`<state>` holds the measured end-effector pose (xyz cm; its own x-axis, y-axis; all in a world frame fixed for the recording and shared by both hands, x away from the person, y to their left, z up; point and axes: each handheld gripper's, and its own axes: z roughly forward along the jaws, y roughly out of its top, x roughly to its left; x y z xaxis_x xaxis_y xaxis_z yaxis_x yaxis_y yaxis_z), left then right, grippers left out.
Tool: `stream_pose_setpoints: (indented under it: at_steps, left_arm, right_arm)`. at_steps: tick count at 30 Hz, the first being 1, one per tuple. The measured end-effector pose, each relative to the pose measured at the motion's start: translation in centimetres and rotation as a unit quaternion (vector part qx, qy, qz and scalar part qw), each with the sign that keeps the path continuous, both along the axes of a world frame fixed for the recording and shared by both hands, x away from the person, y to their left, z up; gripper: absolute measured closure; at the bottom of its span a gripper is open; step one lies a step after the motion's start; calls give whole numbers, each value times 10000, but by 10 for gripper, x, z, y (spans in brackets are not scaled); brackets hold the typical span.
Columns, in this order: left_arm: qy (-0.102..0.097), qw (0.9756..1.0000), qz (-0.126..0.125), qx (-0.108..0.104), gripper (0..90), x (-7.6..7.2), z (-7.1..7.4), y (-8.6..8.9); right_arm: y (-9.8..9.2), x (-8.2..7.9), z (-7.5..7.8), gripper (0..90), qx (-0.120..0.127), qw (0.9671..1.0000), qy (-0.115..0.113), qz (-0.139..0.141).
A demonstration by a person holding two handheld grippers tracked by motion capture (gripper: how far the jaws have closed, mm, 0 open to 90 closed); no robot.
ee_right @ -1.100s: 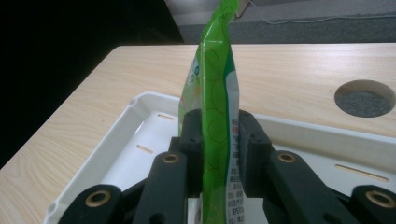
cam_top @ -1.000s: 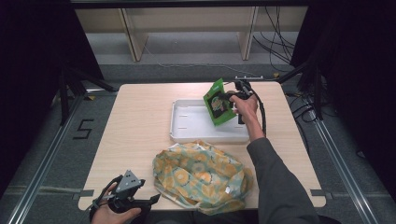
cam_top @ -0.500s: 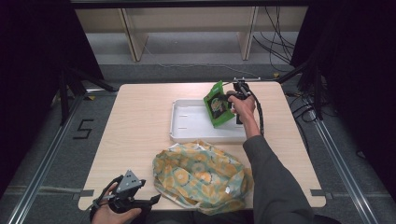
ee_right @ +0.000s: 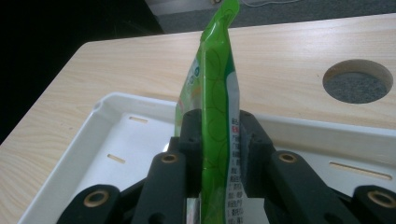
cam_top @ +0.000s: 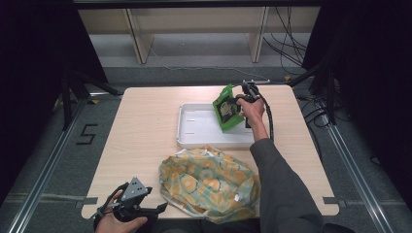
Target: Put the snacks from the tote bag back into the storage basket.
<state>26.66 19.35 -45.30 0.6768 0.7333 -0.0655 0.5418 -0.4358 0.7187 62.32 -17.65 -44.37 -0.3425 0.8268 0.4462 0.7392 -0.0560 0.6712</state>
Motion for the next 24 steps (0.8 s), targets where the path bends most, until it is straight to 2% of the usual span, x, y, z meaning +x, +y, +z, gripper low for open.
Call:
stream_pose_setpoints:
  at_steps: [1,3,5,6,7,8,10,11,12,13,14,15,16,19,22,24]
  left_arm:
    - [-17,9999,85,-129,251,-1,-1,-2]
    - [-26,9999,107,-94,252,-1,-1,-2]
    - [15,9998,133,-134,252,-1,-2,-2]
    - [11,9998,130,-130,252,-1,-2,-3]
    - [9,9998,129,-159,252,-1,-2,-3]
    - [36,10000,27,-67,252,-1,0,-2]
    - [38,9999,34,-97,252,-1,-1,-2]
    - [23,10000,41,-45,253,-1,-1,-2]
    - [23,9999,97,-125,252,-1,-2,-3]
    - [27,9999,91,-123,253,-1,-2,-3]
    - [41,9998,55,-169,253,-1,-2,-3]
    - [47,10000,-4,-42,253,-1,-1,-2]
    - [39,9998,85,-184,254,-2,-2,-4]
    - [57,10000,8,-81,255,-2,-1,-3]
    - [61,9999,-5,-80,255,-2,-1,-3]
    - [58,10000,-4,-79,255,-2,-1,-3]
  right_arm:
    - [-2,1,0,752,-86,9999,-65,50]
    - [-2,3,-1,752,-166,9997,-158,21]
    - [1,2,0,750,-11,10000,51,-74]
    - [-1,4,-1,750,-108,9999,-68,-50]
    - [-1,5,-2,750,-136,9998,-92,-82]
    - [1,5,-1,750,-55,9999,-1,-159]
    - [2,4,-1,745,52,9998,95,-180]
    - [-2,7,-3,737,-161,9998,-125,-61]
    - [-1,7,-4,731,-121,9998,-102,-128]
    - [0,6,-4,722,11,9996,121,-245]
    - [-3,8,-6,712,-125,9998,28,-164]
    - [-4,8,-6,705,-156,9996,77,-210]
    - [-7,10,-8,701,-223,9997,25,-122]
    - [-8,11,-9,697,-296,9995,-74,-92]
    - [-4,7,-7,686,-142,9991,263,-292]
    - [-4,8,-9,675,-229,9989,226,-355]
